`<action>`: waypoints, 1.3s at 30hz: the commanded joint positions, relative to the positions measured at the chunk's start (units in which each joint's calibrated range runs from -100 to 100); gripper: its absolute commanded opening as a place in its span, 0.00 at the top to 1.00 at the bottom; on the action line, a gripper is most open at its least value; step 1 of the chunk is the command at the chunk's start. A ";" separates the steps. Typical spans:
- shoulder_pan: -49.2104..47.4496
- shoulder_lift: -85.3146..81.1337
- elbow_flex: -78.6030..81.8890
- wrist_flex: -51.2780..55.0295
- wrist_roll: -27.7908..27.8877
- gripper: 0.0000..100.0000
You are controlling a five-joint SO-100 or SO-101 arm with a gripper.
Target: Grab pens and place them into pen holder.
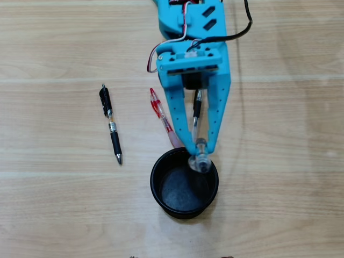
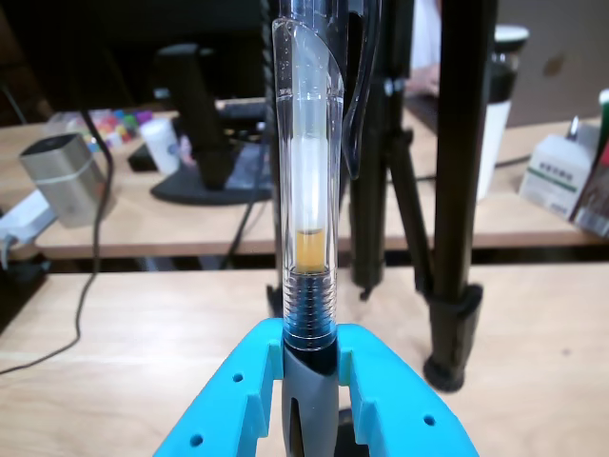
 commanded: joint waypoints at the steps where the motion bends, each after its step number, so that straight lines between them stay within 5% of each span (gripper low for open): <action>1: -0.20 -5.73 22.30 -18.81 -2.53 0.98; 21: 1.58 11.01 13.07 -23.03 -0.43 0.98; 30: 1.42 9.83 13.88 -23.03 -0.12 0.85; 39: 2.30 -1.50 24.75 -22.51 2.96 0.85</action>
